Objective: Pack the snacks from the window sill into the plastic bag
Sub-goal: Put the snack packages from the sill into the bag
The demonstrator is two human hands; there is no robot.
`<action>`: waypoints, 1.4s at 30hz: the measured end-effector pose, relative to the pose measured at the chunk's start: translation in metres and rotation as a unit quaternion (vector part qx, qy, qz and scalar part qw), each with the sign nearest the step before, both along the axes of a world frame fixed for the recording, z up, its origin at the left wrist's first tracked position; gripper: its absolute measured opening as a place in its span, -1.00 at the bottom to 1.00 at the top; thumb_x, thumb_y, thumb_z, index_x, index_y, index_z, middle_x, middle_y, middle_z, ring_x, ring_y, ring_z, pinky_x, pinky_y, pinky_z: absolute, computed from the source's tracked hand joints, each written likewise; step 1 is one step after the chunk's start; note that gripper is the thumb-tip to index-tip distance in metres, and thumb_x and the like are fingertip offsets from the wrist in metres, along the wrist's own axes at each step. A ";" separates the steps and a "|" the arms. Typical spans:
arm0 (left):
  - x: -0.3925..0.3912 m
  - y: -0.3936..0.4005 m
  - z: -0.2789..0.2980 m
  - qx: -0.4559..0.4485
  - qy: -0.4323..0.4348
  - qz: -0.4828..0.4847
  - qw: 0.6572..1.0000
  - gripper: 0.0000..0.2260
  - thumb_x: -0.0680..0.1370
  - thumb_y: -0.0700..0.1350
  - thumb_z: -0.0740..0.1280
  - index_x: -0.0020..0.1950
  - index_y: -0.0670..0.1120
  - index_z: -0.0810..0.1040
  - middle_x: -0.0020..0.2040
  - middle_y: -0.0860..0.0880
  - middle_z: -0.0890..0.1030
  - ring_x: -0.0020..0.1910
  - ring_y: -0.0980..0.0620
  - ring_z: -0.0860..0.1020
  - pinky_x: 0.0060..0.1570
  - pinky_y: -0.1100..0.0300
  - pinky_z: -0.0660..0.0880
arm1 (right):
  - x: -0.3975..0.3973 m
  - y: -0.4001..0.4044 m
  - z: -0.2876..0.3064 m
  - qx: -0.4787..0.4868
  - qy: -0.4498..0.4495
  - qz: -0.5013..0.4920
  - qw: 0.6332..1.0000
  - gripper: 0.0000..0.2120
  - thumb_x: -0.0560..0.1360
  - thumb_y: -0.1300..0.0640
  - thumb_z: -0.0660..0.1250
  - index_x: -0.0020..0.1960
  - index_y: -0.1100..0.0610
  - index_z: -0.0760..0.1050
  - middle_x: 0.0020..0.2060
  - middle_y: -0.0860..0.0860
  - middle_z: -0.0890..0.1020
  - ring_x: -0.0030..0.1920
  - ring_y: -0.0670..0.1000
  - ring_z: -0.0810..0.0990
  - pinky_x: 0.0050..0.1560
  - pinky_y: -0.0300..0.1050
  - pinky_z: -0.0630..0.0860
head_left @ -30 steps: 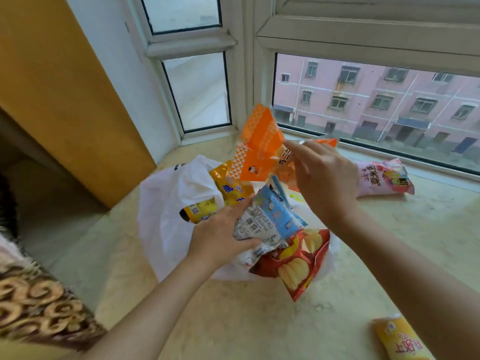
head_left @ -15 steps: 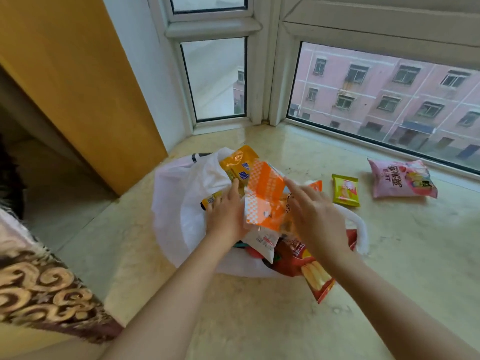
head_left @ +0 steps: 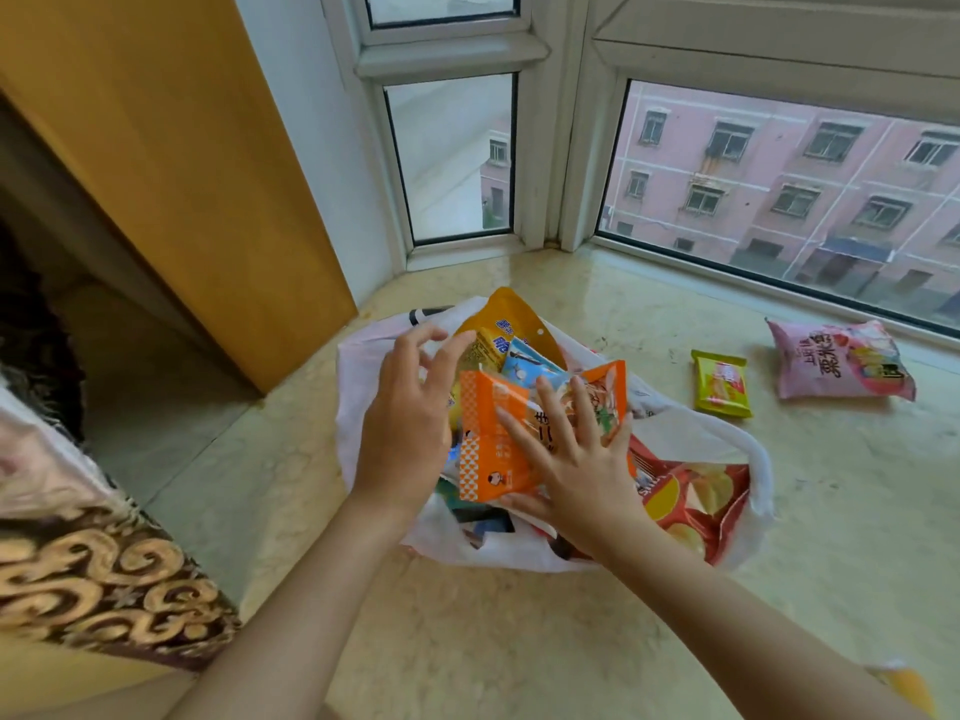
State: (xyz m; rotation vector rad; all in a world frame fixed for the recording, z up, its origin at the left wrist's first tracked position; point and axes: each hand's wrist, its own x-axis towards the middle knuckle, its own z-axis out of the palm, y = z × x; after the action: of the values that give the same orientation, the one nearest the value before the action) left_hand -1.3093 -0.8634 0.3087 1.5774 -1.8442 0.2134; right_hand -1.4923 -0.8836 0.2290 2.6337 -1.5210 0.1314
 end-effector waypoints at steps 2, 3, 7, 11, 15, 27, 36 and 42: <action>-0.006 0.006 0.006 -0.059 -0.005 -0.078 0.995 -0.64 0.53 -0.20 0.12 0.32 -0.02 0.40 0.24 -0.06 0.32 0.12 -0.03 0.46 -0.15 0.22 0.52 | 0.007 0.000 -0.005 -0.006 0.003 -0.004 1.000 -0.14 0.39 -0.51 -0.04 0.55 -0.14 -0.16 0.55 0.14 0.02 0.51 0.33 -0.06 0.16 0.63 0.19; -0.009 0.010 0.004 -0.073 -0.038 -0.119 0.989 -0.68 0.56 -0.19 0.17 0.30 -0.01 0.41 0.24 -0.05 0.34 0.11 -0.03 0.47 -0.12 0.20 0.54 | 0.010 0.000 -0.006 -0.003 0.009 -0.008 1.000 -0.13 0.39 -0.51 -0.03 0.55 -0.12 -0.17 0.55 0.14 0.01 0.51 0.32 -0.08 0.16 0.62 0.18; -0.014 0.018 -0.027 -0.111 -0.179 -0.172 0.962 -0.71 0.54 -0.24 0.37 0.24 -0.02 0.48 0.23 -0.03 0.43 0.14 -0.02 0.50 -0.06 0.11 0.54 | 0.023 -0.001 -0.010 0.017 0.040 -0.038 0.998 -0.16 0.43 -0.47 -0.16 0.57 -0.03 -0.10 0.56 0.12 -0.10 0.51 0.28 -0.24 0.23 0.61 0.11; -0.015 0.016 -0.050 -0.023 -0.222 -0.110 0.969 -0.62 0.52 -0.22 0.35 0.34 -0.05 0.51 0.35 -0.04 0.46 0.33 -0.02 0.42 0.19 0.10 0.38 | 0.027 -0.006 -0.015 0.022 0.052 -0.048 0.997 -0.15 0.41 -0.41 -0.31 0.57 0.04 -0.15 0.54 0.12 -0.23 0.49 0.29 -0.34 0.24 0.60 0.06; -0.023 0.008 -0.054 0.070 -0.255 -0.102 0.959 -0.55 0.53 -0.16 0.12 0.43 -0.08 0.42 0.44 -0.07 0.40 0.44 -0.05 0.34 0.37 0.04 0.23 | 0.030 -0.013 -0.016 0.019 0.041 -0.039 0.998 -0.18 0.44 -0.37 -0.25 0.55 0.05 -0.28 0.52 0.12 -0.31 0.47 0.26 -0.41 0.27 0.60 -0.01; -0.050 -0.018 -0.078 0.204 -0.325 0.005 0.923 -0.37 0.55 0.24 -0.10 0.54 -0.03 0.20 0.51 -0.05 0.29 0.48 -0.06 0.27 0.35 -0.19 0.11 | -0.079 -0.001 -0.016 -0.034 -0.013 -0.087 0.996 -0.16 0.32 0.12 0.44 0.53 -0.03 0.17 0.53 0.17 0.13 0.51 0.23 0.12 0.36 0.42 0.03; -0.087 -0.023 -0.070 0.202 -0.327 -0.064 0.921 -0.31 0.48 0.36 0.06 0.55 0.11 0.04 0.56 -0.16 0.13 0.53 -0.23 0.08 0.39 -0.28 -0.10 | -0.112 -0.004 0.010 0.036 -0.097 -0.207 0.973 -0.05 0.23 0.55 0.32 0.52 0.00 0.18 0.49 0.28 0.17 0.11 0.31 0.54 -0.46 -0.13 0.27; -0.118 -0.007 -0.061 0.283 -0.183 -0.071 0.939 -0.17 0.31 0.58 -0.22 0.53 0.27 -0.22 0.55 -0.14 -0.31 0.51 -0.10 -0.35 0.31 -0.41 -0.36 | -0.091 -0.019 0.066 -0.072 -0.129 -0.071 0.987 -0.17 0.25 0.50 0.15 0.49 0.10 0.26 0.44 0.31 0.26 0.35 0.34 0.38 -0.40 0.03 0.62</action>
State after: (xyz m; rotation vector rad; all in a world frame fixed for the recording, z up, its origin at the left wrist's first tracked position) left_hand -1.4272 -0.8705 0.2473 1.8598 -2.4600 -0.1155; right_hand -1.5835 -0.9028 0.2947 2.4618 -1.6976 0.5670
